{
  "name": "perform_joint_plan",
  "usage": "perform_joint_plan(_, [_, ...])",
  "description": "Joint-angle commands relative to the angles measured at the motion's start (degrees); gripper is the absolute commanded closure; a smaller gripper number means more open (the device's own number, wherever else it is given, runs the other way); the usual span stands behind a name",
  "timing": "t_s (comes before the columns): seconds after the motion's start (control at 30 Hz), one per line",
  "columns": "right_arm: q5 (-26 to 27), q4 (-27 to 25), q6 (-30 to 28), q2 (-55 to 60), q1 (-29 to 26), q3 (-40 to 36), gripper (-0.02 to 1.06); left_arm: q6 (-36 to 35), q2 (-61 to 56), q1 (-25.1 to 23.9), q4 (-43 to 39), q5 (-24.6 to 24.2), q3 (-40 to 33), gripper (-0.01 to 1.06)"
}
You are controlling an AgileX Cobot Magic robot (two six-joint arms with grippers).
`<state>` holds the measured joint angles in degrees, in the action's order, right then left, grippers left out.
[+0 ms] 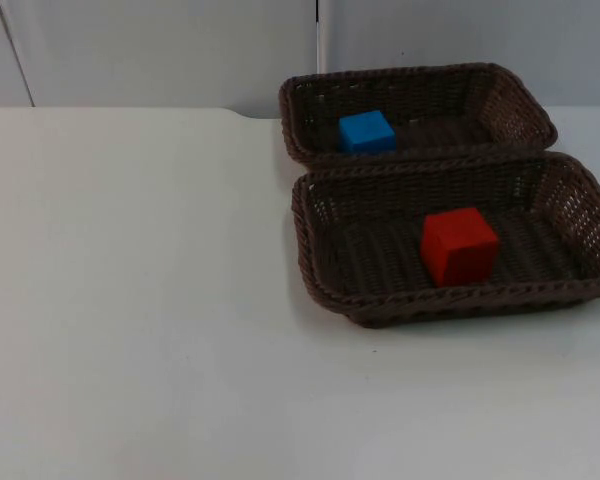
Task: Pick up one cube with the left hand and place it into the upper basket. Pick up one cube with the right hand and place it into the lower basket.
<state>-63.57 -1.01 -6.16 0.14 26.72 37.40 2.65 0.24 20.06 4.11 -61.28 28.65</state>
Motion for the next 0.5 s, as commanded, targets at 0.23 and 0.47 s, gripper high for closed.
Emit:
perform_joint_plan(0.23, [-0.61, -0.60, -0.69, -0.14, -0.16, -0.01, 0.16, -0.38, -0.24, -0.10, -0.64, -0.22, -0.34, 0.19])
perform_joint_plan(0.47, [2.54, -1.12, -0.30, -0.14, -0.16, -7.26, 0.16, -0.49, -0.24, -0.10, -0.63, -0.22, -0.34, 0.19])
